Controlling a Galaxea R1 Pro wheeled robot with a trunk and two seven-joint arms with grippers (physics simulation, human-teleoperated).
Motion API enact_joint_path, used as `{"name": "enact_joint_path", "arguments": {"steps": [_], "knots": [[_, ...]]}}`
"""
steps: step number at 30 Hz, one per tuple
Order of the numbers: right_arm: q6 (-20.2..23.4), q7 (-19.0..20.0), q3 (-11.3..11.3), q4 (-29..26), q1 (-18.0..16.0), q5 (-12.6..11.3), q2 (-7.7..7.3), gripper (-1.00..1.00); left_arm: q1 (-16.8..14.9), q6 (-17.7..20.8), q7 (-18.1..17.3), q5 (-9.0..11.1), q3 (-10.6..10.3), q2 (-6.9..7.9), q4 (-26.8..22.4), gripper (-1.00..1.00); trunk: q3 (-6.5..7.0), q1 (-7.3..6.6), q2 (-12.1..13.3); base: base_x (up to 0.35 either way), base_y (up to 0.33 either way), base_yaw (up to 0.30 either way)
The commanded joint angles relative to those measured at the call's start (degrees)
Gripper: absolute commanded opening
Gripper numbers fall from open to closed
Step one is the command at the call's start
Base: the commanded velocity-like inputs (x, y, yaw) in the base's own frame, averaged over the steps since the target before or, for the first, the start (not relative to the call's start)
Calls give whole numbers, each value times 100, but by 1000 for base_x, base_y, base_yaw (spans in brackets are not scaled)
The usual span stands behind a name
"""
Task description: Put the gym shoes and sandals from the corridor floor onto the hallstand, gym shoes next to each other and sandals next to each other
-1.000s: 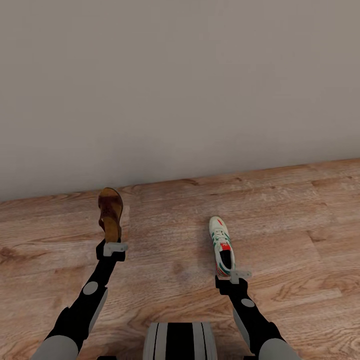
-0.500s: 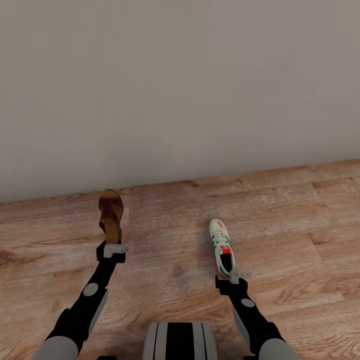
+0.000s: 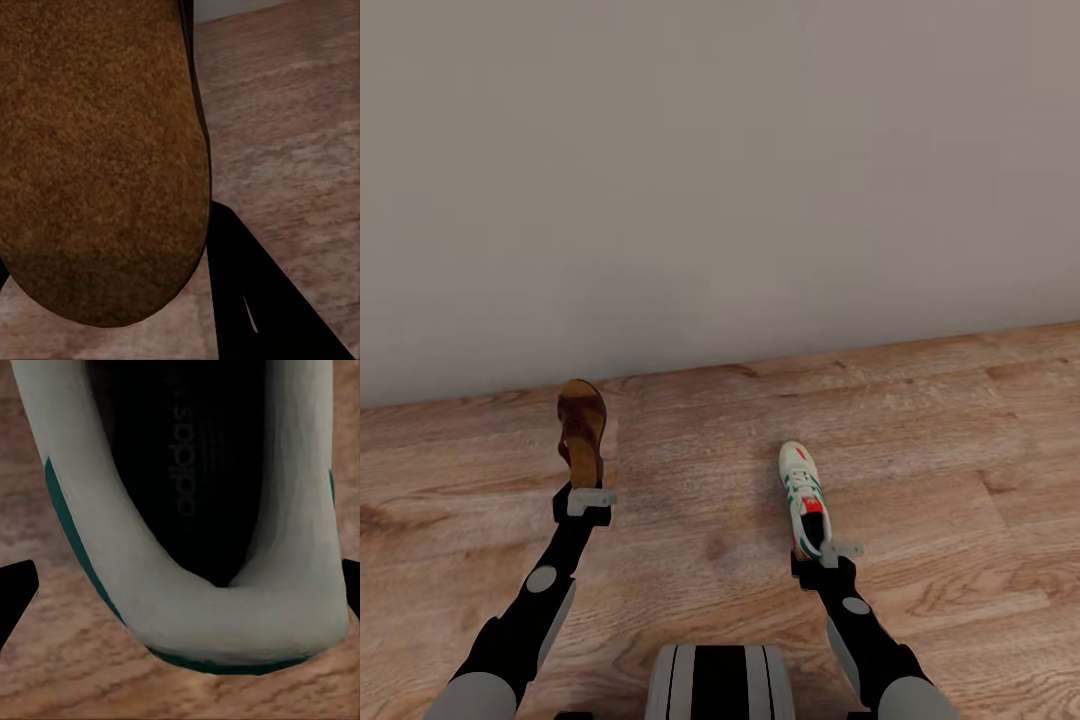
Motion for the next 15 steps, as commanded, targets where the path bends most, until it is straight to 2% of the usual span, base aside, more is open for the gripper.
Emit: {"name": "enact_joint_path", "arguments": {"steps": [1, 9, 10, 15], "knots": [[-21, -1, -41, 4, -5, 61, 7, 100, -2, -15, -7, -79, 18, -3, 2, -100, -3, 1, -1, 181, 0, 0], [-21, -1, -44, 4, -3, 62, 6, 100, -2, -22, -7, -78, 23, -3, 2, -100, -3, 1, -1, 78, 0, 0], [-21, -1, -44, 4, -3, 62, 6, -100, -2, -22, -7, -78, 23, -3, 2, -100, -3, 1, -1, 13, 0, 0], [-21, -1, -44, 4, -4, 62, 6, -100, -2, -15, -7, -78, 24, -3, 2, -100, -3, 1, -1, 4, 0, 0]]}}
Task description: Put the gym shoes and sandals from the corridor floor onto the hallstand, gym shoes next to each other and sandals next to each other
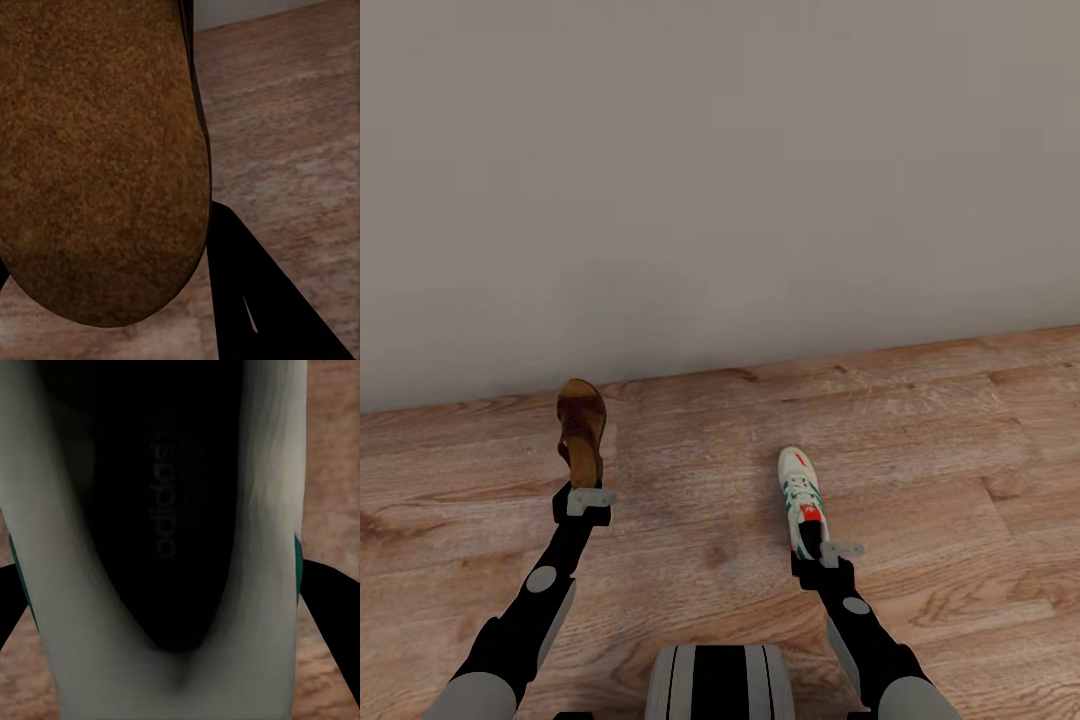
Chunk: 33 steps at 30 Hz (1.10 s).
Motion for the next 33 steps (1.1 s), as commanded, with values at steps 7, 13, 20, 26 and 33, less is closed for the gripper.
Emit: {"name": "enact_joint_path", "arguments": {"steps": [7, 13, 20, 26, 33], "knots": [[-21, -2, -40, 5, -4, 53, 7, -100, 210, -68, -7, -71, 22, 0, 32, -100, -3, -1, -1, 0, 0, 0], [-21, -2, -40, 5, -3, 53, 7, -100, 342, -107, -7, -67, 22, 5, 33, -100, -3, -1, -1, 0, 0, 0], [-24, -8, -36, 5, -5, 53, 7, -100, 365, -111, -7, -64, 25, 6, 28, -100, -3, -1, -1, 0, 0, 0], [-35, 3, -25, 5, -3, 53, 7, -100, 367, -91, -1, -64, 30, 9, 32, -100, 86, -11, 4, 0, 0, 0], [-30, 8, -14, 5, -3, 53, 7, -100, 370, -75, 2, -62, 36, 44, 192, -100, 241, -29, 14, 0, 0, 0]]}}
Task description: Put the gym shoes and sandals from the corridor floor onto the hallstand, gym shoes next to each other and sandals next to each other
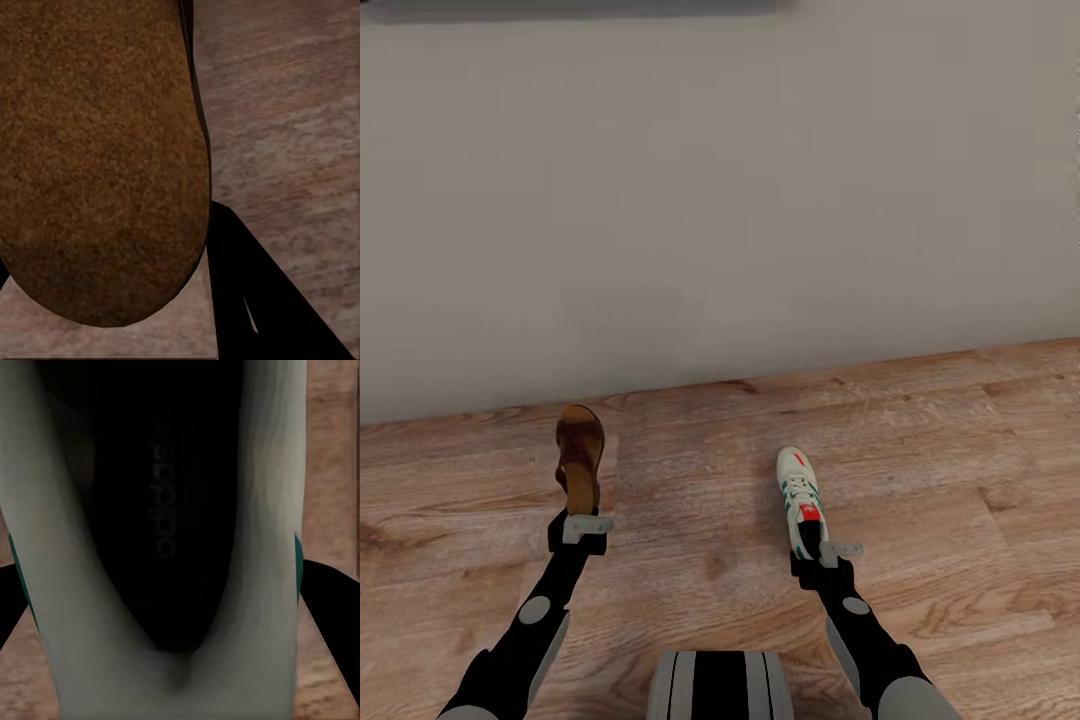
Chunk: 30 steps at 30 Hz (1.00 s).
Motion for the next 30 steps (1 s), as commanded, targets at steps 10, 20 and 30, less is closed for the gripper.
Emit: {"name": "enact_joint_path", "arguments": {"steps": [10, 20, 30], "knots": [[-39, -8, -30, -12, -4, 57, 27, -100, 165, -51, -8, -76, 266, 199, 979, -100, 219, -26, 13, 0, 0, 0], [-178, -45, -48, -444, 1, 89, -34, -100, 405, -548, -1, 30, 472, 283, 2043, -100, 491, -52, 26, 0, 0, -109], [-398, -161, -56, -471, 374, 84, -446, -100, 456, -631, 3, 124, 485, 276, 2279, -100, 793, -78, 39, 0, 0, -164]]}}
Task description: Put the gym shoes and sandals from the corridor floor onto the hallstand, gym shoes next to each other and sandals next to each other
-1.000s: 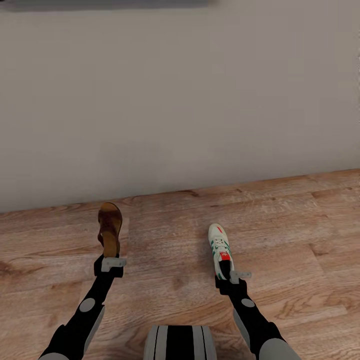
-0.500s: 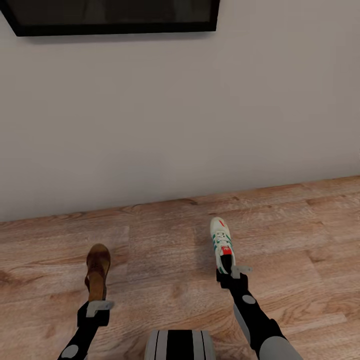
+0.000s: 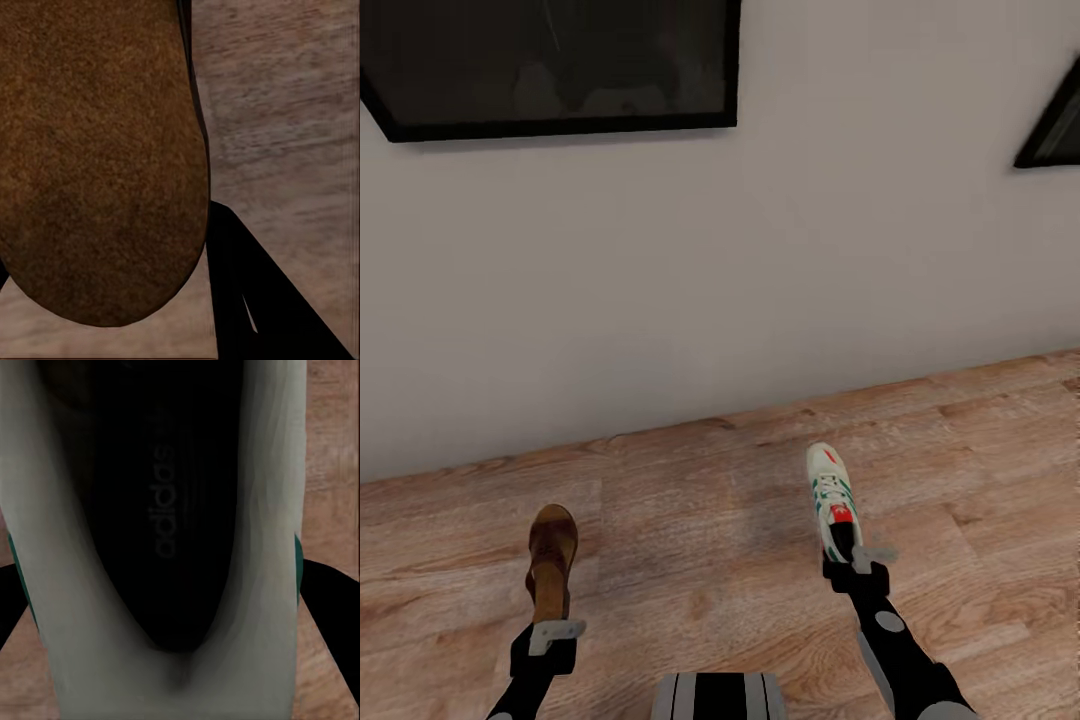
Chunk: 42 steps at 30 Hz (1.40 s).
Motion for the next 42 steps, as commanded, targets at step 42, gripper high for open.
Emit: {"name": "enact_joint_path", "arguments": {"steps": [42], "knots": [[-1196, -20, -62, 541, 1390, 19, -116, -100, 864, -508, -14, 81, 50, -49, 52, -100, 1178, -322, 482, 0, 0, -170]]}}
